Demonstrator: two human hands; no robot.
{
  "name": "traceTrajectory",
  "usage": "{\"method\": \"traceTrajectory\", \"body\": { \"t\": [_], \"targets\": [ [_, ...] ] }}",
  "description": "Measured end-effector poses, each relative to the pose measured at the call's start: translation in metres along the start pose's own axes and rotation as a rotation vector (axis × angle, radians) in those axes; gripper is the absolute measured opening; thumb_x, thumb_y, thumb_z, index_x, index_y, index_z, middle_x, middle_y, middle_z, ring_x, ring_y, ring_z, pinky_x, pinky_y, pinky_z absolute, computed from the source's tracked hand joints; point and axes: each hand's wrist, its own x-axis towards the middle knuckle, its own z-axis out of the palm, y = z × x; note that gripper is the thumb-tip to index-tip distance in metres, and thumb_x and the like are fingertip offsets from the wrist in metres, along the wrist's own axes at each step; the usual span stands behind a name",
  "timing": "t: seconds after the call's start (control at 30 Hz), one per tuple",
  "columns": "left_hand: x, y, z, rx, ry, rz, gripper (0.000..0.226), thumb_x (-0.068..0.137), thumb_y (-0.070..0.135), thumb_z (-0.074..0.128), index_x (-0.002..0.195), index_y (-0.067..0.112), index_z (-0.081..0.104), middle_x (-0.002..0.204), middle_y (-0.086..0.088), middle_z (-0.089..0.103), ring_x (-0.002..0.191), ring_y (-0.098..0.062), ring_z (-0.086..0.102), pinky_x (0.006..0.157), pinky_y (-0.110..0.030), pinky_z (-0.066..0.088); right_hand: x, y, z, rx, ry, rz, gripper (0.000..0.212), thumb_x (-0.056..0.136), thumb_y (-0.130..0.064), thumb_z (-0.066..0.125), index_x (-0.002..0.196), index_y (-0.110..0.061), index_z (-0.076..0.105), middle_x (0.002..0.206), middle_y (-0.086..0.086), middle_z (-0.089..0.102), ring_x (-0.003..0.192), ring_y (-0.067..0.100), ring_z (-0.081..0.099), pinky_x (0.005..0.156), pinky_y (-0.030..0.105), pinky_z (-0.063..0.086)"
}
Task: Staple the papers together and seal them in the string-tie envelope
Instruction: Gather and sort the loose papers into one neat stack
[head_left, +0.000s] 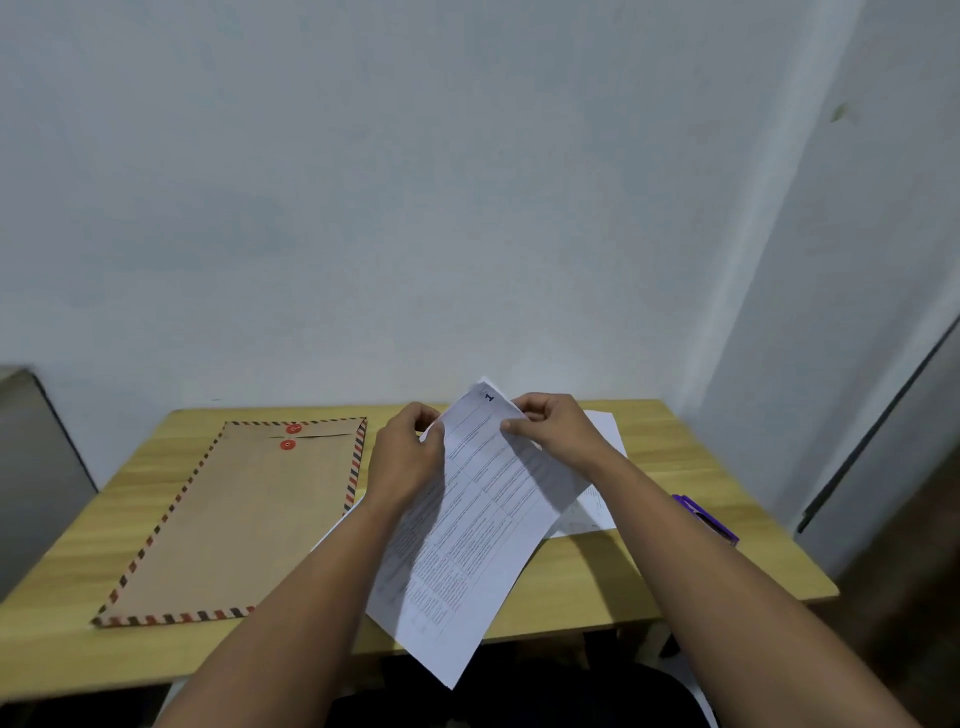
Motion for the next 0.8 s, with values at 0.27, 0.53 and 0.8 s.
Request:
{"method": "traceTrajectory", "body": {
  "t": [0.27, 0.53, 0.8],
  "targets": [
    [-0.011, -0.029, -0.002, 0.277, -0.183, 0.159, 0.038, 0.096, 0.019, 0.056, 0.133, 0.03, 0.059, 0.096, 0.008, 0.07, 0.092, -0.013, 0.062, 0.068, -0.032, 0.051, -0.015, 0.022, 0.022, 0.219, -0.008, 0.143, 0.025, 0.096, 0.009, 0.064, 0.117, -0.002, 0.071, 0.098, 0.017, 0.078, 0.076, 0.016, 0.078, 0.062, 0.023, 0.059],
    [-0.005, -0.063, 0.022, 0.408, -0.239, 0.227, 0.033, 0.093, 0.015, 0.04, 0.092, 0.045, 0.052, 0.073, 0.006, 0.05, 0.076, -0.011, 0.053, 0.055, -0.041, 0.051, 0.011, 0.065, 0.037, 0.106, -0.01, 0.161, 0.034, 0.098, 0.001, 0.059, 0.125, -0.013, 0.074, 0.112, 0.01, 0.077, 0.097, 0.025, 0.077, 0.083, 0.03, 0.063],
    [0.039, -0.104, 0.04, 0.471, -0.177, 0.202, 0.042, 0.095, 0.013, 0.046, 0.123, 0.041, 0.06, 0.08, 0.007, 0.045, 0.067, -0.014, 0.051, 0.047, -0.031, 0.041, 0.116, 0.113, 0.004, -0.544, 0.03, 0.147, 0.031, 0.1, -0.025, 0.063, 0.129, -0.022, 0.072, 0.119, -0.006, 0.072, 0.107, 0.012, 0.067, 0.101, 0.031, 0.051]
  ]
}}
